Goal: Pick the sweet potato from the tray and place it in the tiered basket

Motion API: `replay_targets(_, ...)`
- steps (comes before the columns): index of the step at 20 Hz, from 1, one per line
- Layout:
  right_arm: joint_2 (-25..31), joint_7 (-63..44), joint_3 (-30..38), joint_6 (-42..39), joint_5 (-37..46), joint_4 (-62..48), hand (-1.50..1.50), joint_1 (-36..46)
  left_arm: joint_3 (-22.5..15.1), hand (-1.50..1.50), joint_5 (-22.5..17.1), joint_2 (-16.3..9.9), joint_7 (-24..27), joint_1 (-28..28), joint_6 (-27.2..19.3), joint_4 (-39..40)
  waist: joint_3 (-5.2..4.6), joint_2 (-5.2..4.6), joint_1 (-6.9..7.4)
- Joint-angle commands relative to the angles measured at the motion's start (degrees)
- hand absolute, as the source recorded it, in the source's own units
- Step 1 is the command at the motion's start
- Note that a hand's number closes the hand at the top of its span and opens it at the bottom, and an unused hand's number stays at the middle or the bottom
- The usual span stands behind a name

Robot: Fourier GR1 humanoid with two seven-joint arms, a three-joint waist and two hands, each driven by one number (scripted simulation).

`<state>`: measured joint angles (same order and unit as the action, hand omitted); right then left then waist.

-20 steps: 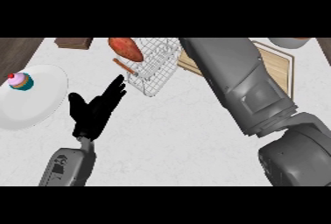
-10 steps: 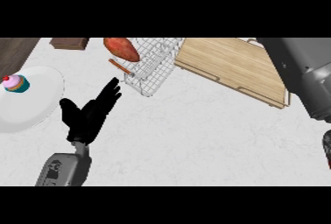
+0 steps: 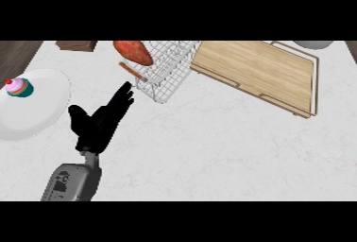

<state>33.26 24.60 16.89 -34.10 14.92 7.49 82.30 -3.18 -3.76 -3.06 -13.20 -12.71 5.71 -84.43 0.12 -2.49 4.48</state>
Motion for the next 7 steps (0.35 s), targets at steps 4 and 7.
replay_targets(4, 8.42, 2.62, 0.15, -7.43, 0.26, 0.03, -1.5, -2.51, -0.39, 0.0, -0.7, 0.2, -1.66, -2.31, 0.71, -0.89, 0.15, -0.65, 1.39)
replay_targets(7, 10.23, 3.88, 0.76, -8.06, -0.28, 0.47, -1.5, -3.95, -1.4, 0.0, 0.13, 1.23, -0.19, -0.67, 0.35, 0.3, 0.17, -0.84, 1.54)
